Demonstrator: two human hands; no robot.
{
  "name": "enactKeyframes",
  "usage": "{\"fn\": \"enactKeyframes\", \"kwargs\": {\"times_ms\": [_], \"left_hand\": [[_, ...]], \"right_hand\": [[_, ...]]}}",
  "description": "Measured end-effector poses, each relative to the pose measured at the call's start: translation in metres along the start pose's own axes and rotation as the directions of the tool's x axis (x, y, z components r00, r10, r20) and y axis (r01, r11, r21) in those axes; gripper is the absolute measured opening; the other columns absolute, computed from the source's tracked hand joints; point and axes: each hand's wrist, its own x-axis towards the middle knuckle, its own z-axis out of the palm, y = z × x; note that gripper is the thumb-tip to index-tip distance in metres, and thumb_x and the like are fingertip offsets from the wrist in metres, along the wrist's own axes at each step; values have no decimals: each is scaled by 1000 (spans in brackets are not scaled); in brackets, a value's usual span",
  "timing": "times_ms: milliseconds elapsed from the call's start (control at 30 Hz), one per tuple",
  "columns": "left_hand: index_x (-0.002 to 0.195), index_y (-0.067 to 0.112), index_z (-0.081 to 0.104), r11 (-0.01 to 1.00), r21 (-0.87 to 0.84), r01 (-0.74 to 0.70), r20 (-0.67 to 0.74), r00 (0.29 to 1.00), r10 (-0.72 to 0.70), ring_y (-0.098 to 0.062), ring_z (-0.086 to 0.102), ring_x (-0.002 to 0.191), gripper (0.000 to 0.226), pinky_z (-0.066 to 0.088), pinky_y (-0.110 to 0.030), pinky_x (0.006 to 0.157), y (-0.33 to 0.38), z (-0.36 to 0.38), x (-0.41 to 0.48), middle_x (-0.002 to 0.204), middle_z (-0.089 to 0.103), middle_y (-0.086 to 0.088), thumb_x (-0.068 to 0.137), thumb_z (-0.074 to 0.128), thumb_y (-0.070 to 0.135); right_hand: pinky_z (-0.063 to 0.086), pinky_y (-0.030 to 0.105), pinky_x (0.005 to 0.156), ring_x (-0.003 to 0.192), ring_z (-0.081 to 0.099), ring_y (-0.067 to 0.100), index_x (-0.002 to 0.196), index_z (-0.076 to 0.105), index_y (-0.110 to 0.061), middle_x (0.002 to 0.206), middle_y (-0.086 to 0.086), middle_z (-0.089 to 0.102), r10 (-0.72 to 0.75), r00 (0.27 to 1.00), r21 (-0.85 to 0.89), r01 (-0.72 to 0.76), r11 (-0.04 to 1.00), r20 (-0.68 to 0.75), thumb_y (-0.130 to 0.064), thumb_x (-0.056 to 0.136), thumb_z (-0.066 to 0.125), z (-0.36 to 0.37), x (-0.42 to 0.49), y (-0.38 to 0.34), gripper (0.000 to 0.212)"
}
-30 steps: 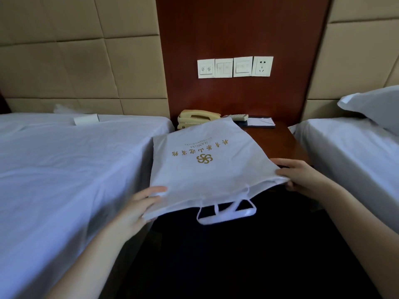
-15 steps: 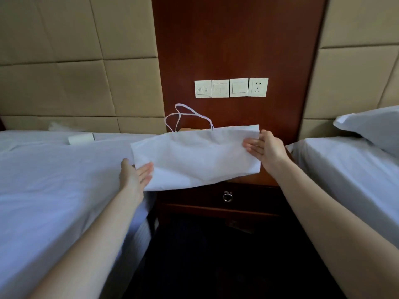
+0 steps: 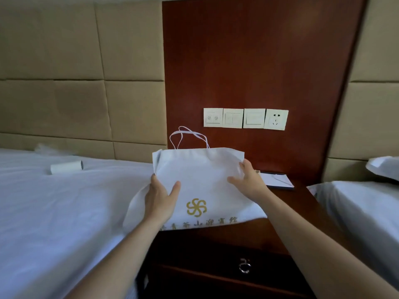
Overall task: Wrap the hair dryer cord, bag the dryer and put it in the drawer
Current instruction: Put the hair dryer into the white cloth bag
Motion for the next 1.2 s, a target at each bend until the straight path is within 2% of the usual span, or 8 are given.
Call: {"fn": "enactKeyframes", "kwargs": {"times_ms": [167,300,400,567,767,900,1033,1200], "left_hand": [[147,-2,-5,924,382,-7,18,1000,0,-33,28,139,90,17,-41,115,-14,27,13,149,31,-22,91,43,49],[146,8,-23,922,387,-30,24,999,23,-30,18,144,94,16,-45,114,-25,36,20,157,18,-17,92,44,46],[151,21,-9,847,506,-162,63,987,151,-32,14,146,78,18,-47,113,-29,43,14,159,13,-14,93,40,39],[122,20,63,650,557,-517,303,855,420,-21,59,121,50,28,-44,101,-36,59,9,127,64,-2,91,28,36],[146,41,20,696,607,-384,383,908,167,-24,10,147,62,4,-56,112,-23,79,13,158,22,6,89,9,62],[142,42,26,720,603,-343,391,914,108,-22,10,147,63,4,-60,113,-24,79,17,154,26,12,87,16,69],[141,44,26,706,606,-367,424,900,103,-23,12,147,73,5,-63,111,-25,79,20,154,26,11,78,12,77],[137,49,26,699,597,-393,456,883,107,-16,22,142,82,10,-63,109,-24,78,22,146,34,15,65,2,80]], "right_hand": [[22,47,114,142,25,26,150,-1,-12,156,4,22,-77,997,-277,67,959,-26,-34,87,58,23,19,11,89],[15,45,116,146,13,23,150,-2,-19,159,1,13,-192,981,-428,177,887,8,-36,91,51,27,20,21,81],[10,45,117,148,5,20,150,1,-29,160,-4,4,-202,975,-493,223,841,96,-42,95,40,35,27,30,69],[6,41,119,147,3,15,150,8,-30,160,-5,6,-193,954,-488,284,826,229,-43,99,25,62,31,48,55],[3,40,118,148,1,15,149,17,-33,160,-5,7,-160,949,-510,283,813,271,-43,100,20,72,33,51,50],[8,47,117,147,3,25,146,20,-23,160,2,4,-16,997,-687,66,724,78,-48,97,26,62,24,46,56],[37,43,98,132,34,31,142,21,-21,152,4,21,158,987,-509,-134,850,4,-52,92,38,46,9,50,61],[42,39,88,118,50,31,141,30,-25,130,7,52,202,974,-172,-218,961,-104,-32,91,51,40,7,58,55]]}}
